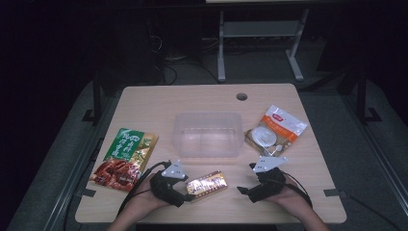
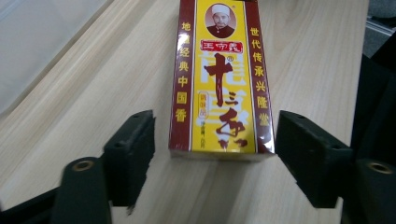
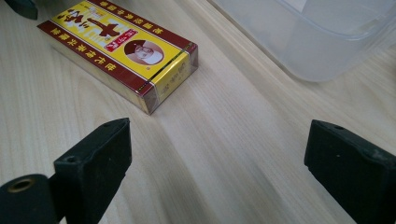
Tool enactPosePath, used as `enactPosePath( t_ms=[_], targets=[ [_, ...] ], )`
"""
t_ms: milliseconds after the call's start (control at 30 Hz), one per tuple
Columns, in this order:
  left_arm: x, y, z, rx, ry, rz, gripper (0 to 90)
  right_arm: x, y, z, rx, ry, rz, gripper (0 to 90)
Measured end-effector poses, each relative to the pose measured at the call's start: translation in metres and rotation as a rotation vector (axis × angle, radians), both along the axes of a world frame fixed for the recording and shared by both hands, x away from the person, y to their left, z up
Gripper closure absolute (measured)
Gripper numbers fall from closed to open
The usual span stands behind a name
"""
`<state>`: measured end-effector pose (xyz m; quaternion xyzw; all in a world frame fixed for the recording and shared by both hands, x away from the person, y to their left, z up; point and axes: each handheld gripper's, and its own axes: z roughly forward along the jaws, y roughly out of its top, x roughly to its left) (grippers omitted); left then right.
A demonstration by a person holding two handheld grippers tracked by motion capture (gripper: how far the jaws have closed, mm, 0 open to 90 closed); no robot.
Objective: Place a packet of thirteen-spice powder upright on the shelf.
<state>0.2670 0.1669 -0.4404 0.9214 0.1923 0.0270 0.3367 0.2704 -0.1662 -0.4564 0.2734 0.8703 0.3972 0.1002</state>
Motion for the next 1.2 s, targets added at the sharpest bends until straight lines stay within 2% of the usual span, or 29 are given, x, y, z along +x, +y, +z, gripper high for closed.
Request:
enactPosePath(
  t_ms=[67,233,267,500,533,633,767,1000,1200],
  targets=[
    [0.000,-0.003,-0.003,-0.007,-0.002,0.002,23.3,0.000,0.000,0.000,0.000,0.001,0.001,7.3],
    [-0.001,-0.009,-0.009,0.011,-0.011,-0.005,17.0,0.000,0.000,-0.001,0.000,0.002,0.004,7.2],
    [-0.001,-0.011,-0.011,0.014,-0.023,-0.008,16.9,0.001,0.000,-0.001,0.000,0.002,0.004,7.3],
    [0.000,-0.022,-0.018,0.020,-0.028,-0.008,16.2,0.001,0.001,-0.001,-0.002,0.004,0.005,7.3],
    [0.001,-0.022,-0.018,0.038,-0.034,-0.022,16.2,0.001,0.001,-0.001,-0.001,0.005,0.005,7.3],
    [0.000,-0.025,-0.019,0.039,-0.044,-0.017,16.2,0.001,0.001,-0.001,-0.004,0.004,0.007,7.3],
    [0.000,-0.027,-0.023,0.033,-0.030,-0.008,16.1,0.000,0.001,0.000,-0.002,0.006,0.008,7.2],
    [-0.001,-0.026,-0.024,0.033,-0.051,-0.005,17.6,0.001,0.001,0.000,-0.006,0.007,0.008,7.3],
    [-0.002,-0.026,-0.022,0.023,-0.055,-0.018,30.5,0.000,0.001,-0.001,-0.007,0.006,0.007,7.3]
  ],
)
